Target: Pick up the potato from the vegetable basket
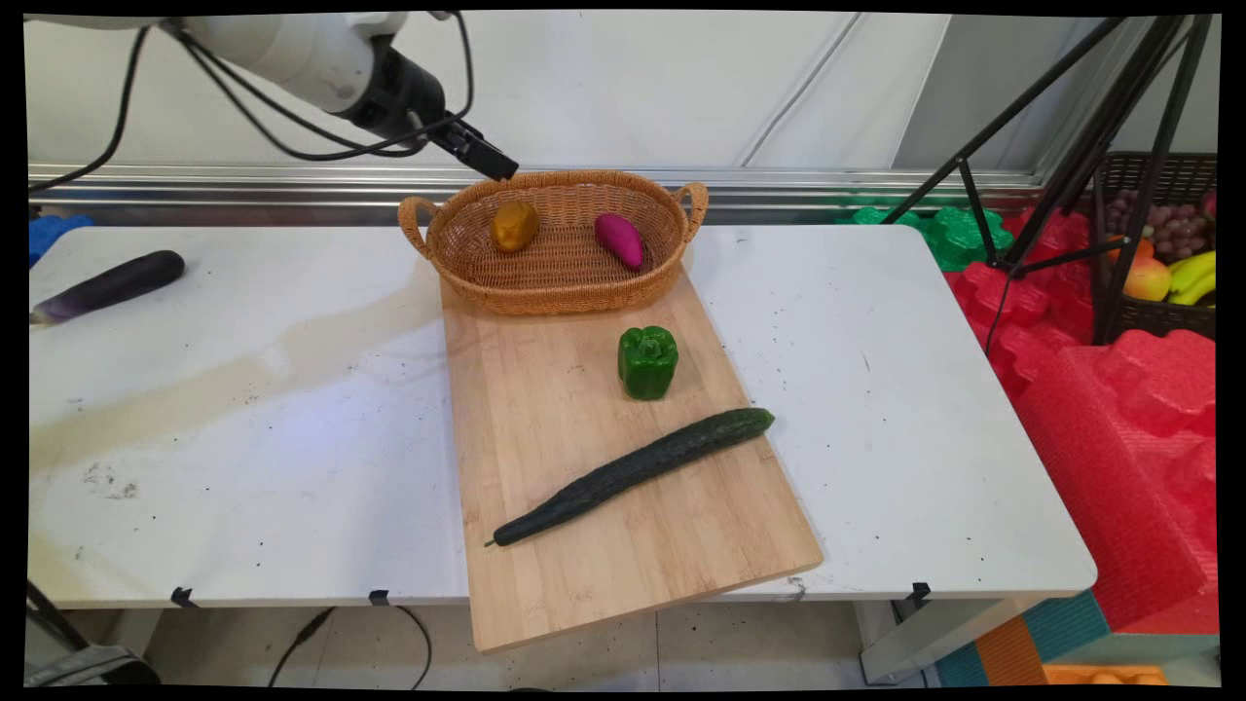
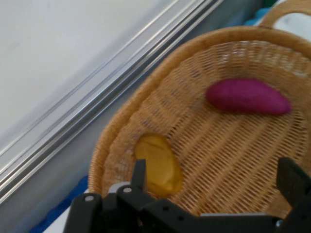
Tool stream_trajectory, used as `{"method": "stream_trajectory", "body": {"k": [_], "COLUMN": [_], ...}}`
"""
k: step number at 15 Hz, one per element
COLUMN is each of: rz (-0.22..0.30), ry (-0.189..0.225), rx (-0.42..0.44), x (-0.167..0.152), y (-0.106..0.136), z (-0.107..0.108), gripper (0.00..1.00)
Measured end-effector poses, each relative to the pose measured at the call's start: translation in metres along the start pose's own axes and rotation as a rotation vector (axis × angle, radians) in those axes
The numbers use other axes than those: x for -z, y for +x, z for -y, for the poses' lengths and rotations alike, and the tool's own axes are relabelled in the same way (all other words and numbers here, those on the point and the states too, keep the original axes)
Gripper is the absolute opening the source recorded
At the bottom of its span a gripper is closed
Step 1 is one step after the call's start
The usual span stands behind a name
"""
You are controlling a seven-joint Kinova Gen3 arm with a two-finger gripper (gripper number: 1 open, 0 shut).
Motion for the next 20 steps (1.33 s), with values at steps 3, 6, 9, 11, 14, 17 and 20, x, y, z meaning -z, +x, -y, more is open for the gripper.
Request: {"method": "stream_trajectory", "body": {"k": [3,6,9,11,14,17,20], "rz": [0.050,0.107,0.156,0.184,0.220,0.243,0.259], "ry": [0.050,0.087,0.110,0.125,0.141,0.141,0.141], "rx": [0.036,0.065,0.088,0.105,0.137,0.166,0.184], "x": [-0.027,-0.057,-0.084,-0.101,-0.124,-0.148,-0.165], "y": [0.006,0.007,0.007,0.006,0.003,0.003,0.002], "z": [0.004,0.004,0.001,-0.001,-0.003,-0.003,-0.002], "gripper": [1.00,1.00,1.00,1.00,1.00,1.00,1.00]}}
